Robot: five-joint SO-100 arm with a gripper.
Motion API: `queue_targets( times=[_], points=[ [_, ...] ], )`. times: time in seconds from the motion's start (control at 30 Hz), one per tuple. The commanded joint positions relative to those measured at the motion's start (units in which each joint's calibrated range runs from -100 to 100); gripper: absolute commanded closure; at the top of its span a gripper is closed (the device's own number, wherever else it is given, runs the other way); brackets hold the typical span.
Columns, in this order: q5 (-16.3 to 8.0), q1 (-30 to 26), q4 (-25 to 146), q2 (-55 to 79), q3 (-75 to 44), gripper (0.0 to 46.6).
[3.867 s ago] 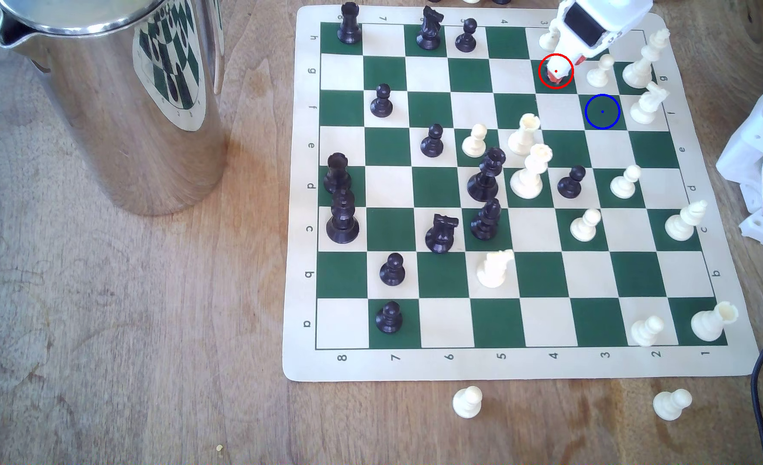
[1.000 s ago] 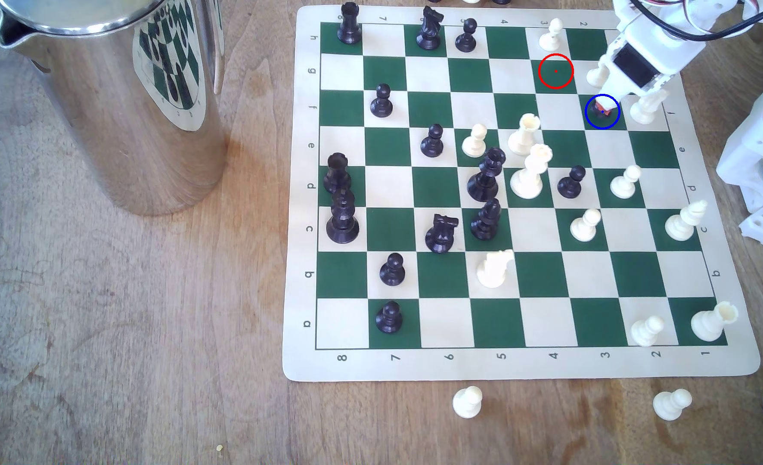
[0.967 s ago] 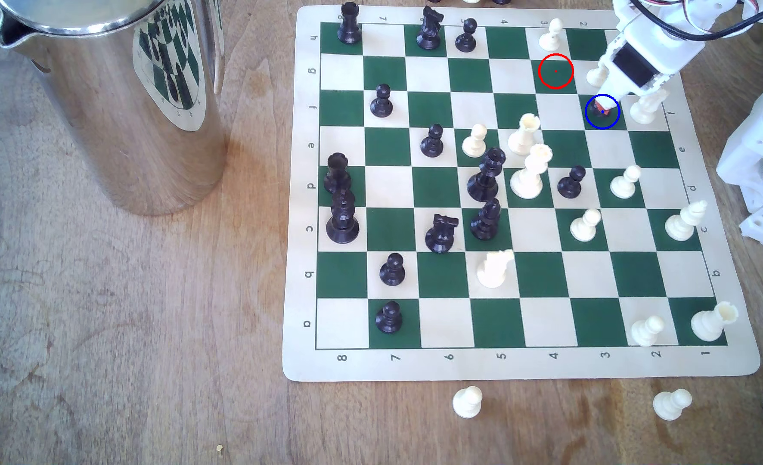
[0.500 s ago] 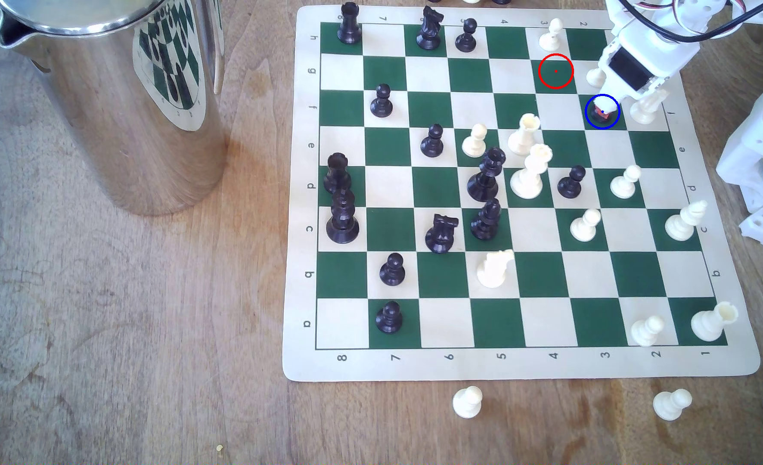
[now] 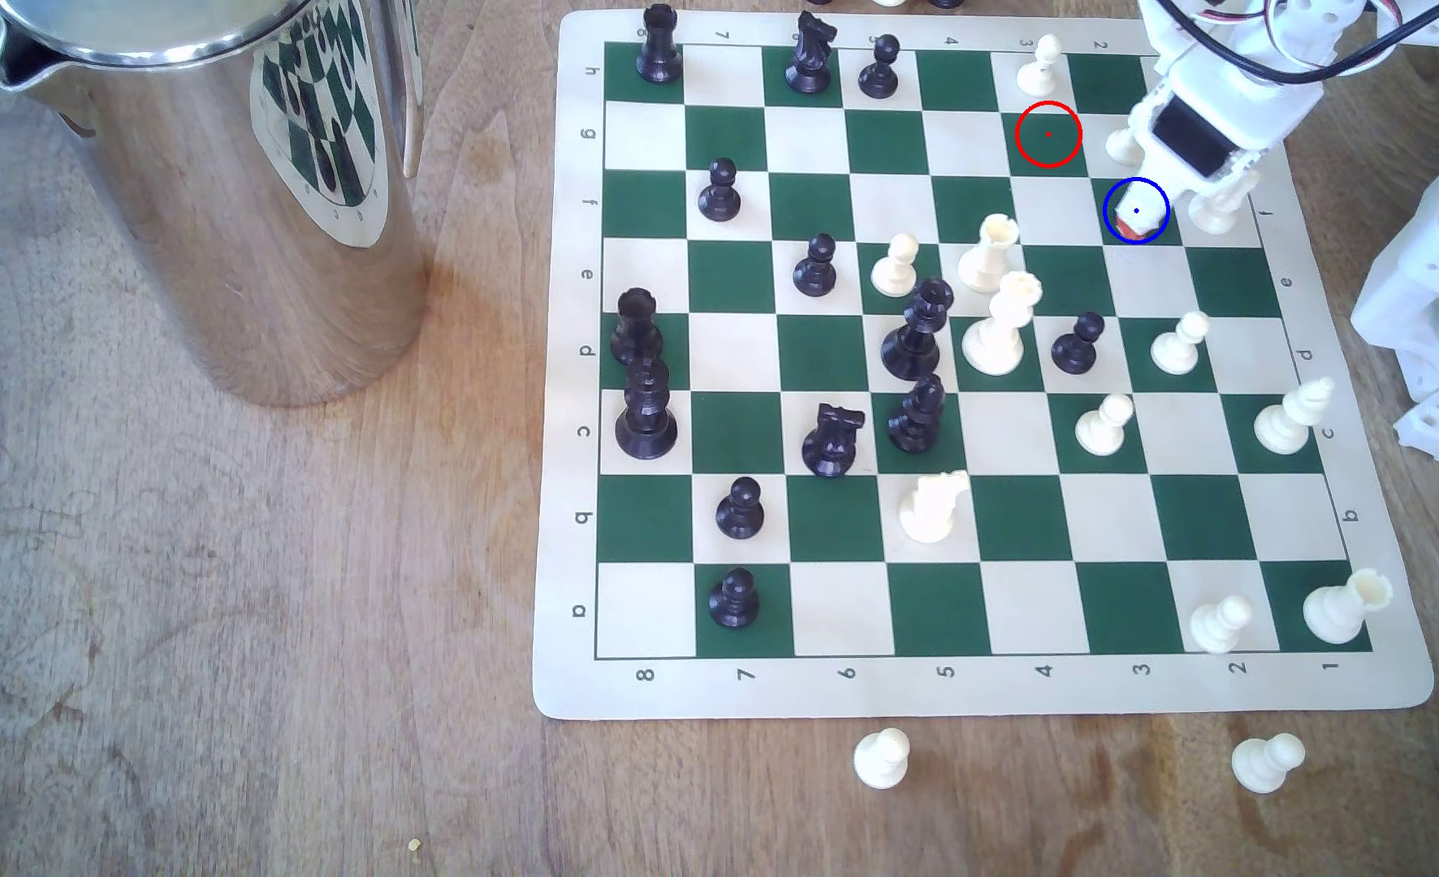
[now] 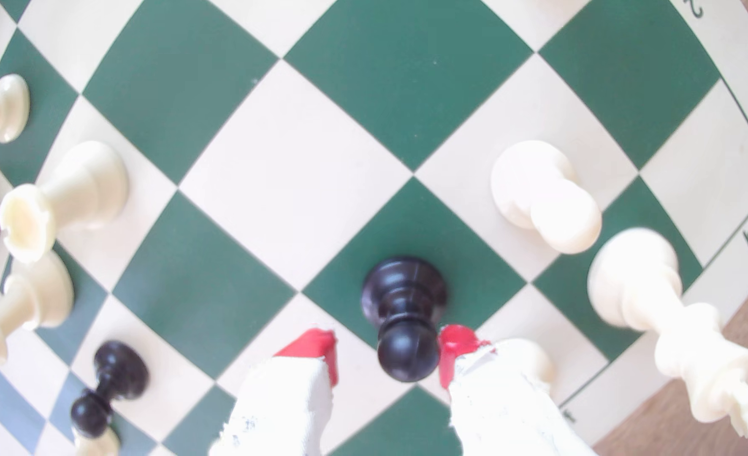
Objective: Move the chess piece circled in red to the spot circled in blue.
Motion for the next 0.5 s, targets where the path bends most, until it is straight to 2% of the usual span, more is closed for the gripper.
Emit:
queue_targets(
  times=[0.0, 0.47],
  points=[
    [0.6, 0.6, 1.4, -0.9, -1.2, 34.7],
    [-0.2, -1.1, 12.3, -8.9, -6.7, 35.6]
  ],
)
